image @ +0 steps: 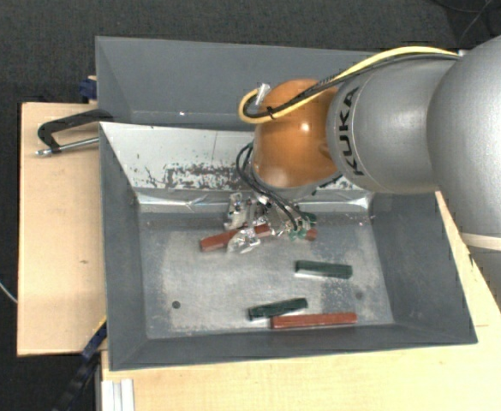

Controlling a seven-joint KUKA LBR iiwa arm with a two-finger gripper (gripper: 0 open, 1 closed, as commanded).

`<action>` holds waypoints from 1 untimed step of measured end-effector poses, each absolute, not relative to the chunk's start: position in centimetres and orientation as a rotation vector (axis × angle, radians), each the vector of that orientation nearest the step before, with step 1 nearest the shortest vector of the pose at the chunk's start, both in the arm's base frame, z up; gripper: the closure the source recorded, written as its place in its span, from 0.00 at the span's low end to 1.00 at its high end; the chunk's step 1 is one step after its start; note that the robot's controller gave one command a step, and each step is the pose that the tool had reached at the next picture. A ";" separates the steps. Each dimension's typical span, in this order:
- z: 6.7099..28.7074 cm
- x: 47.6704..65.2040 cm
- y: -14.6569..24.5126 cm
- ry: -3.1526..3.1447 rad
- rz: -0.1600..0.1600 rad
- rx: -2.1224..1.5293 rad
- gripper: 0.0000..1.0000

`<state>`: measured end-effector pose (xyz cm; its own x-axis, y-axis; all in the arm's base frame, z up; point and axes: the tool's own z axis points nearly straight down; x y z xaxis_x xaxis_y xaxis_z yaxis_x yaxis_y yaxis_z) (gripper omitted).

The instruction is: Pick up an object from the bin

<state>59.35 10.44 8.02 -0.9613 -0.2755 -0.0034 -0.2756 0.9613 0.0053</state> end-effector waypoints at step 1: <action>9.0 59.3 10.4 3.109 0.005 -0.437 1.00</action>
Offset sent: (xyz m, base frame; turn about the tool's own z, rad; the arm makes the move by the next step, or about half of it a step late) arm 0.0002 0.0002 0.0643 0.0000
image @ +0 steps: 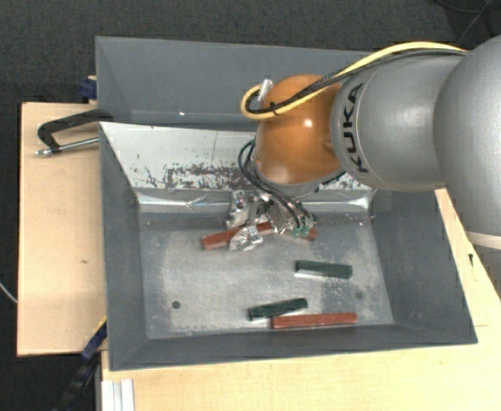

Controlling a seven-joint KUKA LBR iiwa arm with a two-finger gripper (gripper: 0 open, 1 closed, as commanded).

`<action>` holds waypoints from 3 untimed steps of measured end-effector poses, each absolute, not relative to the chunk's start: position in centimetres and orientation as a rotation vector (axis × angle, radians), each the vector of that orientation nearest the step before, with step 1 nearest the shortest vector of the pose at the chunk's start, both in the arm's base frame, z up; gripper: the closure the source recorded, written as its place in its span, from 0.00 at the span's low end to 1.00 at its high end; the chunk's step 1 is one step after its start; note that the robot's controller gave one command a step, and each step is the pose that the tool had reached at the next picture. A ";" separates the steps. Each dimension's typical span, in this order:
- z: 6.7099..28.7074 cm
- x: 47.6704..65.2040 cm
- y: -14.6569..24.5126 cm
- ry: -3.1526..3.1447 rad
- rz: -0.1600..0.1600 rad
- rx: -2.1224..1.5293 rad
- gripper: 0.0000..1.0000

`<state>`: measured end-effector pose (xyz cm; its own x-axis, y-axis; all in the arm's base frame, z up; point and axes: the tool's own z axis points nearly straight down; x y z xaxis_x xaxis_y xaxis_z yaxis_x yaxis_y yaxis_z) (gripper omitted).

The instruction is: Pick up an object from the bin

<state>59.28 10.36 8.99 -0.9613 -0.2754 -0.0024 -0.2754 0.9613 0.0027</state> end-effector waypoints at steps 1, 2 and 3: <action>10.6 59.3 10.4 3.110 0.003 -0.434 1.00; 12.1 59.4 10.4 3.106 0.003 -0.434 1.00; 13.0 59.5 10.4 3.102 0.003 -0.433 1.00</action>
Offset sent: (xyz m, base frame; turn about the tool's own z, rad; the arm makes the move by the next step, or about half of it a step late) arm -0.0002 -0.0002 0.0341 0.0000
